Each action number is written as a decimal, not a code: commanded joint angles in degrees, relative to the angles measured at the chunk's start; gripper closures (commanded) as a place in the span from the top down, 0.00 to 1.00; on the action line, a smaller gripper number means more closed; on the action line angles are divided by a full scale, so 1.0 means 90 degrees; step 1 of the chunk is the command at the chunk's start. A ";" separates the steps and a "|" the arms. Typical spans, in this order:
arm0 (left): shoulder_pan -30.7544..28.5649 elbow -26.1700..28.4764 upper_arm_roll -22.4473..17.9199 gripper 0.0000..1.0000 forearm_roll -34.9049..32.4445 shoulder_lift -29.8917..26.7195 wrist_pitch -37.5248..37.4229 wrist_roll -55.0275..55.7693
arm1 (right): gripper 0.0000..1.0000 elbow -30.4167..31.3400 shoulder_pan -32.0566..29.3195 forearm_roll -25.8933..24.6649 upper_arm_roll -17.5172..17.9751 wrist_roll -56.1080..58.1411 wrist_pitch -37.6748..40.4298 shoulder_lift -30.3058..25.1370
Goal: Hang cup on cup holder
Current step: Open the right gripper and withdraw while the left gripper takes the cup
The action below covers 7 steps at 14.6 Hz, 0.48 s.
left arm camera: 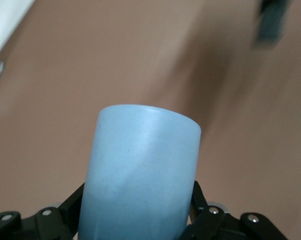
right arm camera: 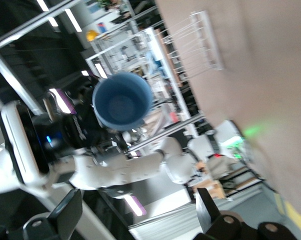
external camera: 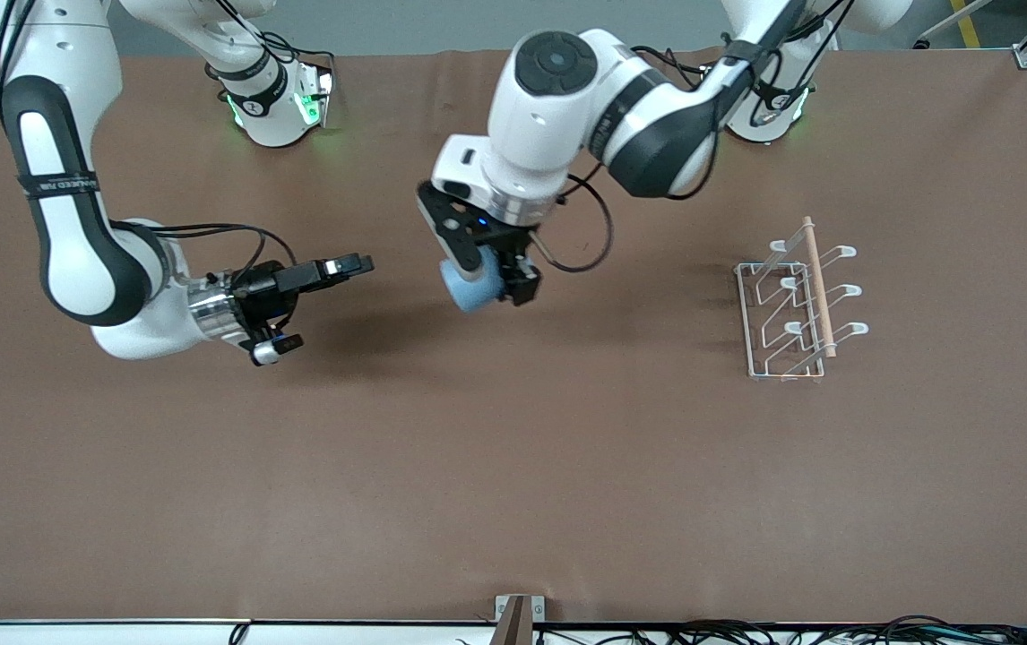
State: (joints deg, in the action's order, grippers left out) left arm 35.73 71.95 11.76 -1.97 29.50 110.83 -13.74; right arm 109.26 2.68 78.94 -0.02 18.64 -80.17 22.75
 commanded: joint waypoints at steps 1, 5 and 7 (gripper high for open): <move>-0.0443 0.0024 0.0031 0.17 -0.0472 -0.0201 -0.0991 -0.0288 | 1.00 -0.0040 -0.0580 -0.1013 -0.0085 -0.0089 -0.0037 -0.0155; -0.0902 0.0043 0.0031 0.19 -0.1838 -0.0280 -0.2798 -0.1457 | 1.00 -0.0098 -0.1332 -0.2313 -0.0134 -0.0050 -0.0700 -0.0145; -0.1117 0.0160 0.0031 0.18 -0.2590 -0.0270 -0.3570 -0.2035 | 1.00 -0.0497 -0.1363 -0.3482 -0.0134 -0.0088 -0.1023 -0.0164</move>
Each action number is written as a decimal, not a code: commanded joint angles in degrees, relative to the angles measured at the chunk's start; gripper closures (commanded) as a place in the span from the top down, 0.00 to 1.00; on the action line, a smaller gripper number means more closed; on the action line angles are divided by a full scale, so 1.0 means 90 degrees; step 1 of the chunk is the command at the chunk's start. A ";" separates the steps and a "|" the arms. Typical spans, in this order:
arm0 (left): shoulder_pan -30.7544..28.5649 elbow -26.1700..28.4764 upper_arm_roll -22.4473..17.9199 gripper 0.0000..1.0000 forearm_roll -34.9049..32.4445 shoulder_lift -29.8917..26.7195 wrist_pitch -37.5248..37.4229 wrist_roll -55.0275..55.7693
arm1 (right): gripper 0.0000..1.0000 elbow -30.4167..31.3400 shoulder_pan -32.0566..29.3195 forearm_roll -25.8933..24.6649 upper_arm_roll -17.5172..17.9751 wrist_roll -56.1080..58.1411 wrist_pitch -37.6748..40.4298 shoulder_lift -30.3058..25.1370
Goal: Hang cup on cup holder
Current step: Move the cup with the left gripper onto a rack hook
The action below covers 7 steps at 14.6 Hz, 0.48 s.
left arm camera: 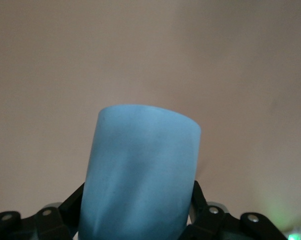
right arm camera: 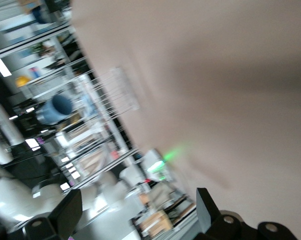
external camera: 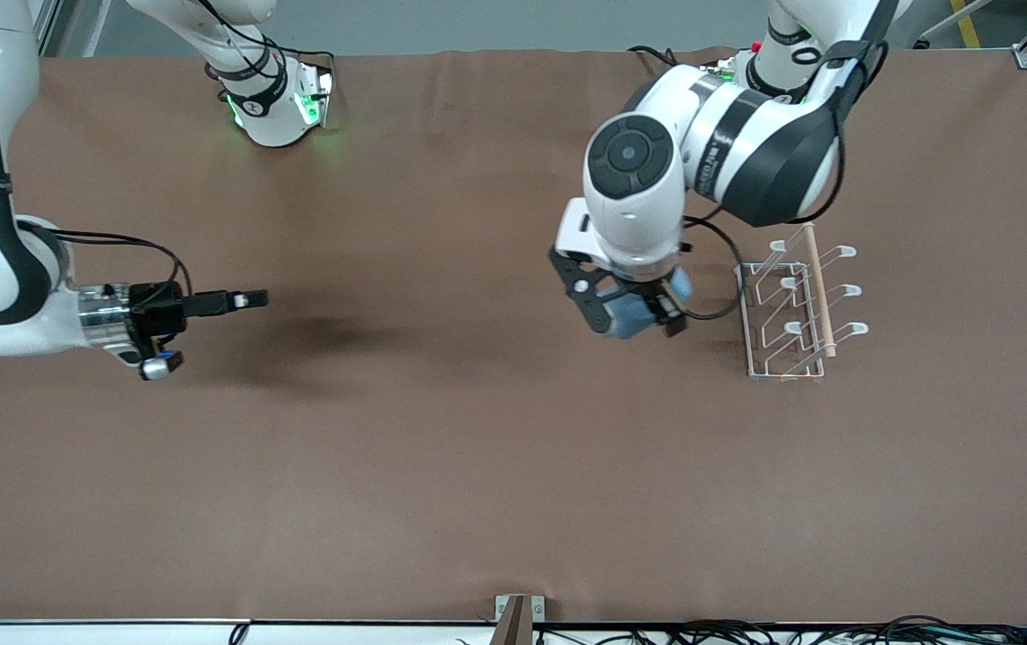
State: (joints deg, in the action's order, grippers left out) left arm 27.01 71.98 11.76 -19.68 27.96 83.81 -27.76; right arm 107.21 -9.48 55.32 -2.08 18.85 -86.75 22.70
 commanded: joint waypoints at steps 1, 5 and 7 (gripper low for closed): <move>-0.0227 0.0263 0.0032 0.18 -0.1003 -0.0079 -0.0852 -0.0741 | 1.00 -0.0427 0.0008 -0.1415 0.0095 -0.0132 -0.0476 -0.0197; -0.0481 0.1004 0.0032 0.17 -0.2332 0.0048 -0.1099 -0.1574 | 1.00 -0.0731 0.0358 -0.3370 0.0115 -0.0151 -0.1228 -0.0607; -0.0521 0.1317 0.0032 0.17 -0.2928 0.0048 -0.1341 -0.1564 | 1.00 -0.0731 0.0583 -0.4083 0.0114 -0.0316 -0.1512 -0.0831</move>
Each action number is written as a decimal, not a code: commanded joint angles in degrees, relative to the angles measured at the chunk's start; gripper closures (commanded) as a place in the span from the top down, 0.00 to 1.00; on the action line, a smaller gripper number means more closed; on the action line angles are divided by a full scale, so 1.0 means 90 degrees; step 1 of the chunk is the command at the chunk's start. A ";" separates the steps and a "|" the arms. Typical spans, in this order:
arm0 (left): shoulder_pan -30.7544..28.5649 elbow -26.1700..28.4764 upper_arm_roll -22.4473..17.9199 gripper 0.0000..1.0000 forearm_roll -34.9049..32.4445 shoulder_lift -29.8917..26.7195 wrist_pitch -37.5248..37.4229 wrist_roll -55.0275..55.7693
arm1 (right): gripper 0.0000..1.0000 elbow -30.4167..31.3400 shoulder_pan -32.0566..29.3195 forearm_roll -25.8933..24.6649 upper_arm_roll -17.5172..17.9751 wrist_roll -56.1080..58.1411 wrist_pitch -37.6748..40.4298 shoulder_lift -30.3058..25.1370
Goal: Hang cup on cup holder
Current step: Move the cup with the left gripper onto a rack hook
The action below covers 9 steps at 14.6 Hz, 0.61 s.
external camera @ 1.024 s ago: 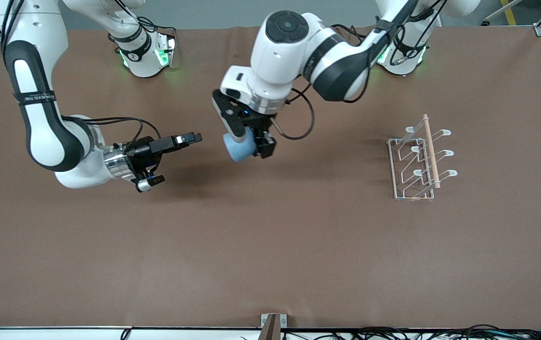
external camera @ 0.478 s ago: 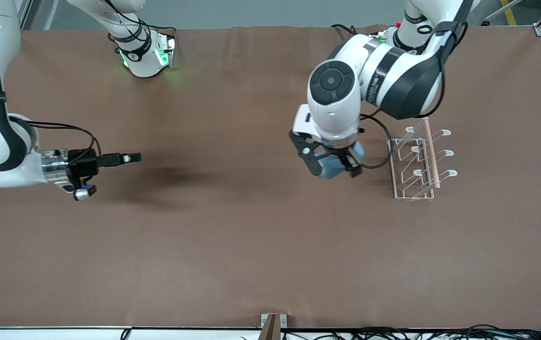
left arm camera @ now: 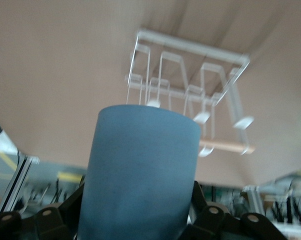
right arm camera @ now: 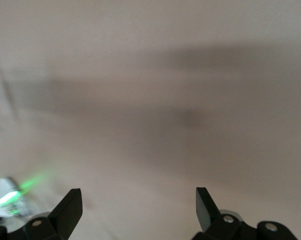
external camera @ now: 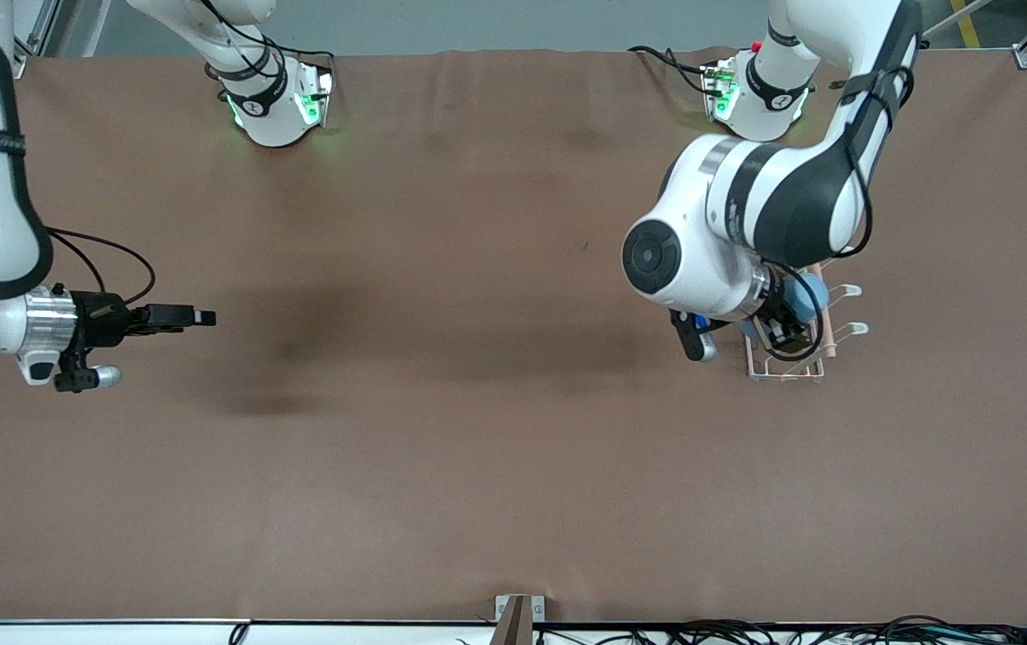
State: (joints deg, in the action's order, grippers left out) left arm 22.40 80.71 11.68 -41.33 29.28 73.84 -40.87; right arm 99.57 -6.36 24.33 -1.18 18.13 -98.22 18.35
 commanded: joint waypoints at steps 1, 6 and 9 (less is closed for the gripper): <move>-0.0008 0.0513 0.0040 0.17 -0.0864 -0.0060 -0.0371 -0.0097 | 1.00 0.0108 0.0422 -0.1030 0.0014 -0.0585 -0.0316 -0.0475; -0.0008 0.0876 0.0040 0.17 -0.1238 0.0213 -0.0382 0.0097 | 1.00 0.0021 0.0756 -0.2078 0.0014 -0.1439 -0.0415 -0.1169; 0.0041 0.0886 0.0040 0.17 -0.1238 0.0515 -0.0382 0.0498 | 1.00 -0.0369 0.0736 -0.2262 -0.0006 -0.1458 -0.0065 -0.1442</move>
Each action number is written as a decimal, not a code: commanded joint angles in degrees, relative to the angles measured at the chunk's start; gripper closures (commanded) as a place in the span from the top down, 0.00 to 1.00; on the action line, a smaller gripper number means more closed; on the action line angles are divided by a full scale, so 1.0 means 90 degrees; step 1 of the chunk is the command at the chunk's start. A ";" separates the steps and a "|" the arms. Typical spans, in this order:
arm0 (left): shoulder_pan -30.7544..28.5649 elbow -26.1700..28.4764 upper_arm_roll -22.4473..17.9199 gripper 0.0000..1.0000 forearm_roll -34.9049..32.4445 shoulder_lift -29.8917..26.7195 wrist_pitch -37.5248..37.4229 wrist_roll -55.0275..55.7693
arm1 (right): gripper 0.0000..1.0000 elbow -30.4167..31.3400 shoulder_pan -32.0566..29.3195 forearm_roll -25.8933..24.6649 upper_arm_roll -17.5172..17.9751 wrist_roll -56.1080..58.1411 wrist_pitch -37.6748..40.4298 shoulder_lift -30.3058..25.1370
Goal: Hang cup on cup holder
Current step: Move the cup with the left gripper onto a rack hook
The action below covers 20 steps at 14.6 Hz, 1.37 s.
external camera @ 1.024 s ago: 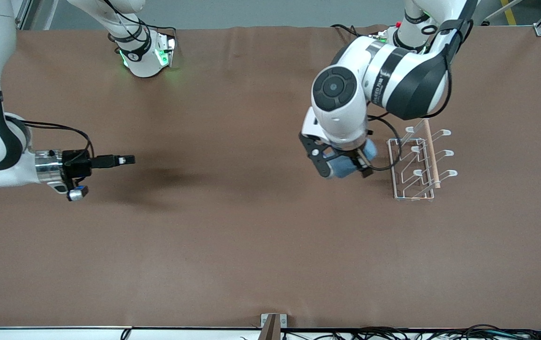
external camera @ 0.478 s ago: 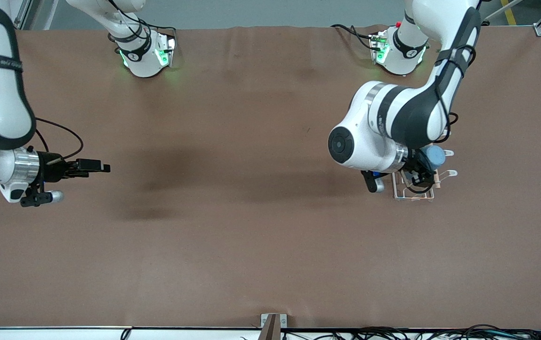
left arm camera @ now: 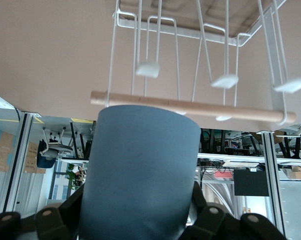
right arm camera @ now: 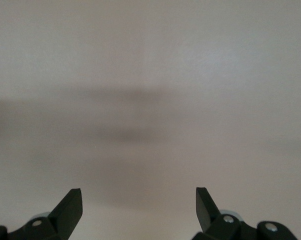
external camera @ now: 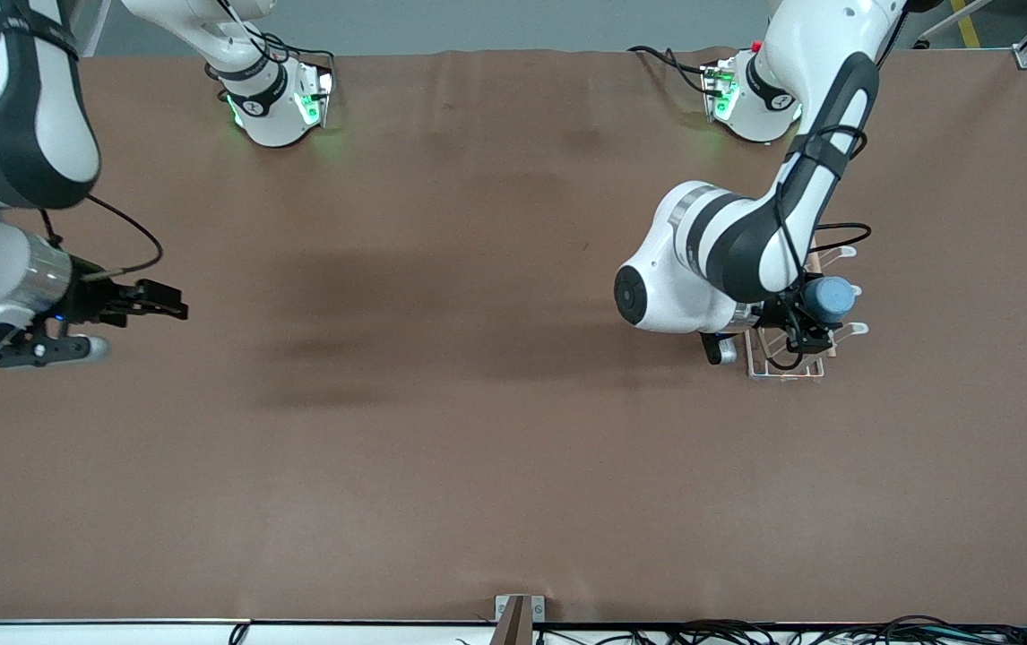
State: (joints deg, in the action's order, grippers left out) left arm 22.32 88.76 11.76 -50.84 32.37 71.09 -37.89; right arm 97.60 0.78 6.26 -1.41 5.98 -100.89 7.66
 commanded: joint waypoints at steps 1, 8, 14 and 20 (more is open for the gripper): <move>0.0020 0.0030 0.0031 0.17 -0.0181 0.0202 -0.0067 0.0197 | 1.00 -0.0479 -0.0038 -0.0469 0.0049 -0.0204 0.0465 -0.0294; 0.0010 0.0089 0.0031 0.18 -0.0181 0.0505 0.0284 0.0948 | 1.00 -0.2016 -0.0135 -0.0510 0.0059 -0.0782 0.2018 -0.0294; 0.0010 0.0099 0.0041 1.00 -0.0171 0.0652 0.0421 0.1611 | 1.00 -0.2145 -0.0145 -0.0559 0.0040 -0.0694 0.2929 -0.0732; 0.0000 -0.0241 0.0090 1.00 0.0023 0.0457 0.0421 0.2303 | 1.00 -0.1381 -0.0145 -0.0617 0.0030 -0.0713 0.2196 -0.1154</move>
State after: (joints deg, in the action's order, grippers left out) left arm 22.44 88.17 12.03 -51.11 38.39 74.79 -19.80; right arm 81.47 -0.08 1.81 -1.49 -0.04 -78.74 -0.38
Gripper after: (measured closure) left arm 0.000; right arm 0.000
